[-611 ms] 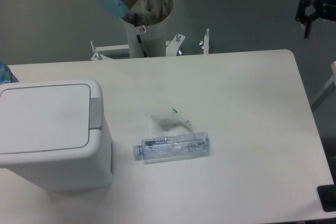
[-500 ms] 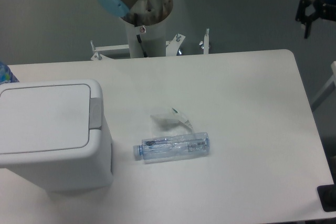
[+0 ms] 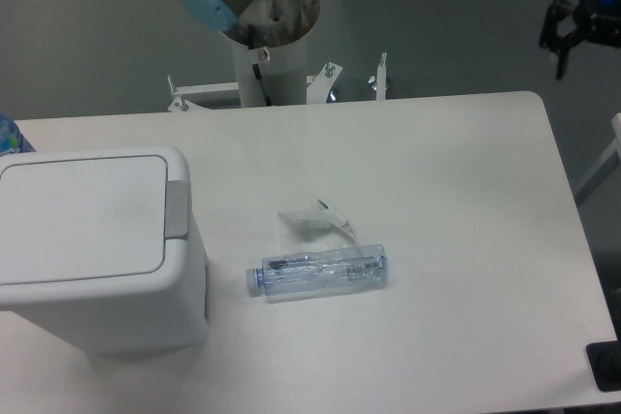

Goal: Open the trash can

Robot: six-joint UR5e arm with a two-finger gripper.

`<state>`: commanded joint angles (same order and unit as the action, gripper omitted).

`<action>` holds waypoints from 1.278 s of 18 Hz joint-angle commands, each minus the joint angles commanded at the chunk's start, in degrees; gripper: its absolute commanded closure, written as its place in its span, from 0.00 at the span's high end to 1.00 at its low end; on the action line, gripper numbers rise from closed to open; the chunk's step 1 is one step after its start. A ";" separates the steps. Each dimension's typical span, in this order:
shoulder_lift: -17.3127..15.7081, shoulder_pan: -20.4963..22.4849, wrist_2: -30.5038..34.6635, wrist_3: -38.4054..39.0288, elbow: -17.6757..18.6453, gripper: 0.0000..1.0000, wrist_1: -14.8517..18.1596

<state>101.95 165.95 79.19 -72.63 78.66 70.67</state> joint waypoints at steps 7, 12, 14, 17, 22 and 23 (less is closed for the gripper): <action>-0.26 -7.48 -2.36 21.80 1.14 1.00 -1.59; -0.61 -10.73 -8.87 39.12 1.14 1.00 -1.41; -0.61 -13.10 -9.05 45.71 0.79 1.00 -1.59; -0.61 -14.60 -9.05 52.85 0.35 1.00 -1.76; -2.02 -16.79 -13.53 53.30 0.44 1.00 -1.76; -2.37 -17.41 -13.88 53.30 0.70 1.00 -1.59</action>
<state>99.58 148.54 65.31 -19.34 79.36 69.08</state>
